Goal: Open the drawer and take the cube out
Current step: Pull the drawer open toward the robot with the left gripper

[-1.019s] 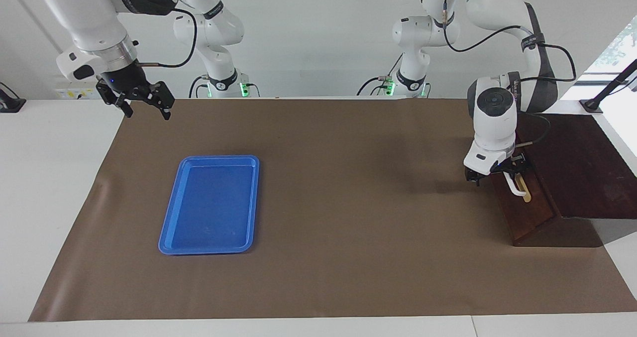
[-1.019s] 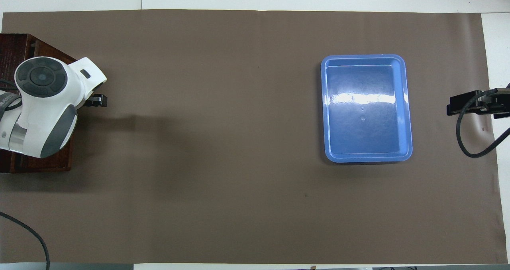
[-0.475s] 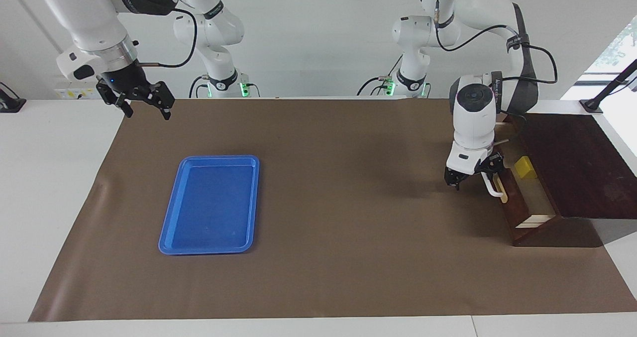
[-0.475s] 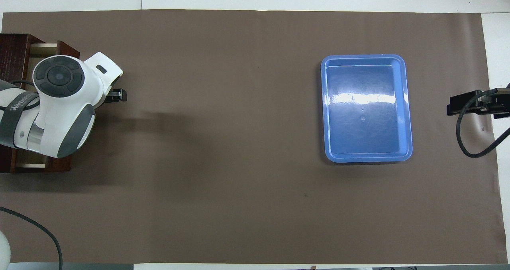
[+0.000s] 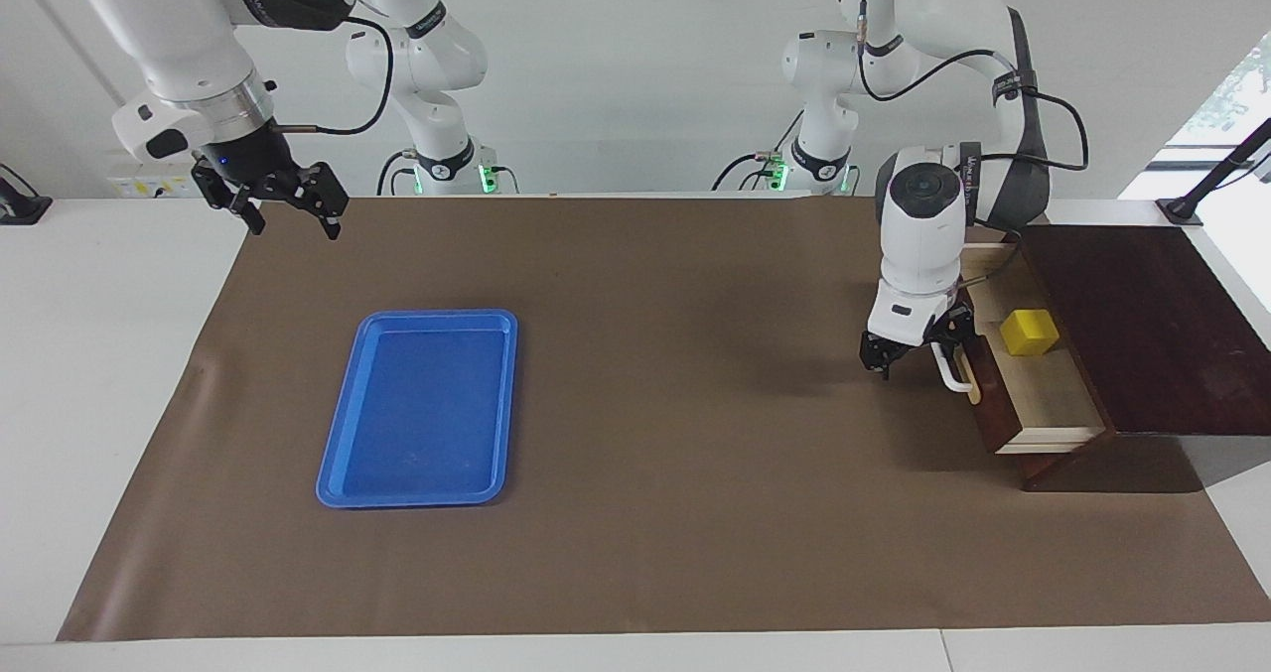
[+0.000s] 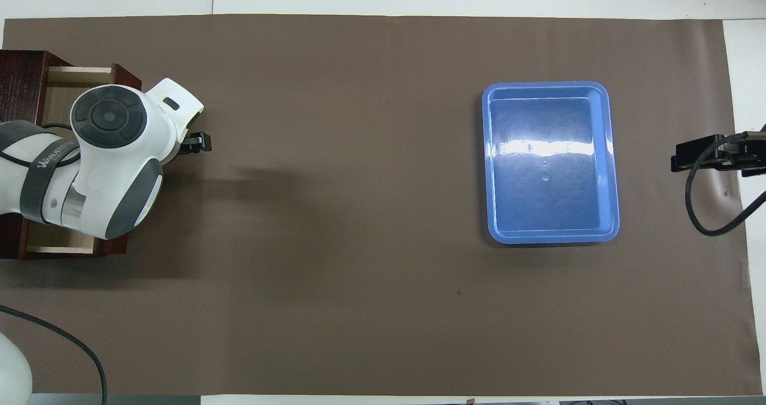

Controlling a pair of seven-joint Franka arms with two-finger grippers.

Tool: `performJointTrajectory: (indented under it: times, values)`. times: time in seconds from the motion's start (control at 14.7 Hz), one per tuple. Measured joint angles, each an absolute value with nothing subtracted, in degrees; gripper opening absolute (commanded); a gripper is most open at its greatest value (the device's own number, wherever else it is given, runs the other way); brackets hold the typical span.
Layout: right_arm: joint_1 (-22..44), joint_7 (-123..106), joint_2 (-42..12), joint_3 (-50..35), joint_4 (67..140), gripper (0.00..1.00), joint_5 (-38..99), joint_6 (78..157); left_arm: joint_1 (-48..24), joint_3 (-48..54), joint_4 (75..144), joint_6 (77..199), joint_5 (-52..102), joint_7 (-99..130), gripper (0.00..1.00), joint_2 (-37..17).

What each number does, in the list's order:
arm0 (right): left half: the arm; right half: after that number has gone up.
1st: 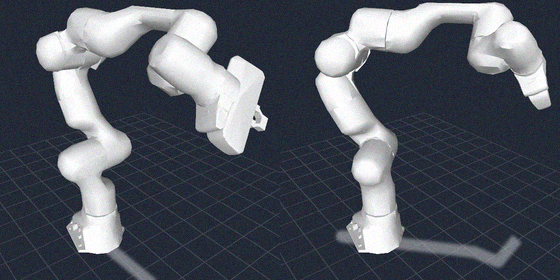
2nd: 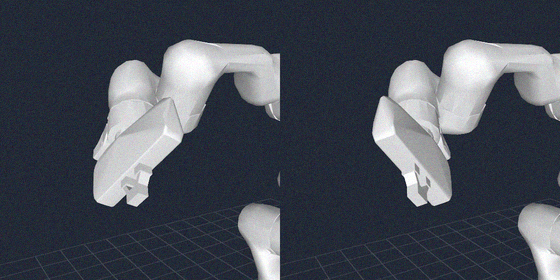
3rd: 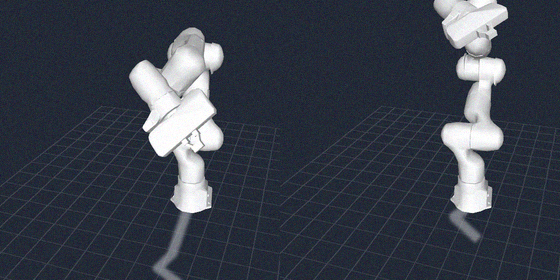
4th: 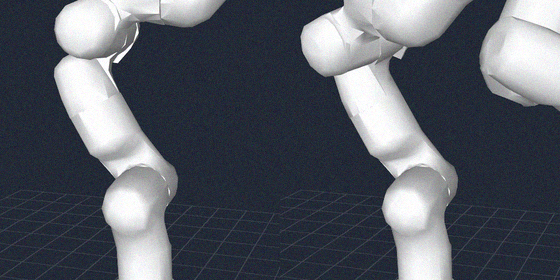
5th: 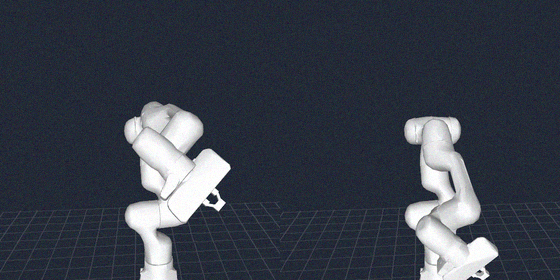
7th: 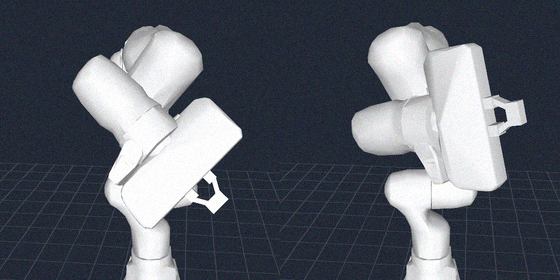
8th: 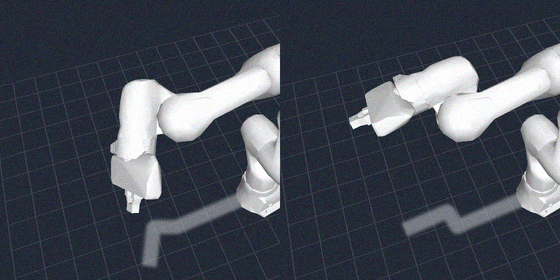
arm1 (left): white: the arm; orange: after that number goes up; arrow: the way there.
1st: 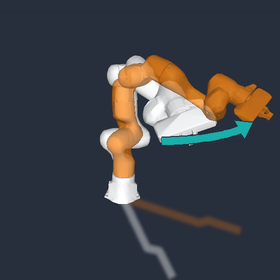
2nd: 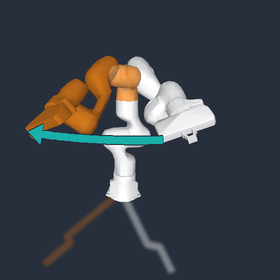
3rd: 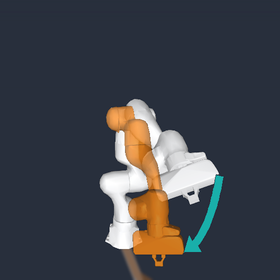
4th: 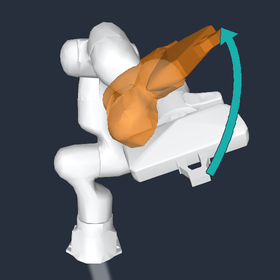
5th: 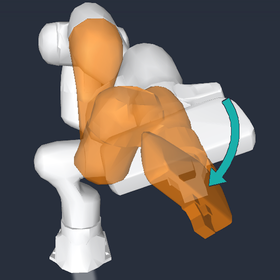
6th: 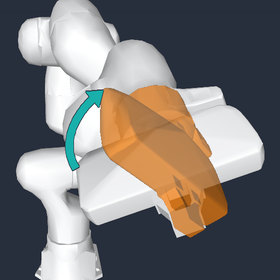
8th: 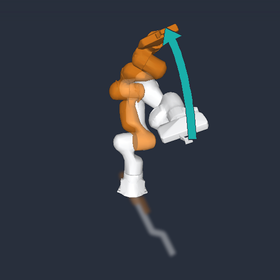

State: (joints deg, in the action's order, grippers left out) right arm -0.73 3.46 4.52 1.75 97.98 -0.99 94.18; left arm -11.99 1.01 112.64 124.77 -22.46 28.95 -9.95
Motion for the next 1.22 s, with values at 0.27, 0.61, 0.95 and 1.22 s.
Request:
performJointTrajectory:
  times: [0.27, 0.61, 0.95, 1.22]
  values:
    - [-0.77, 3.46, 4.52, 1.76, 97.98, 1.0, -0.99, 94.55, -12.38, 0.94, 112.64, 124.79, -21.53, 28.96, 1.0, -9.95]
    - [-1.3, 3.46, 4.52, 1.88, 97.98, 1.0, -0.99, 94.56, -13.09, 0.9, 112.64, 124.95, -20.57, 29.58, 1.0, -9.97]
    - [-1.31, 3.46, 4.52, 1.88, 97.98, 1.0, -0.99, 94.58, -14.88, 0.94, 112.67, 125.0, -19.93, 32.46, 1.0, -10.16]
    - [-1.31, 3.46, 4.52, 1.88, 97.98, 1.0, -0.99, 94.6, -15.08, 0.88, 112.66, 125.01, -19.86, 32.67, 1.0, -10.25]
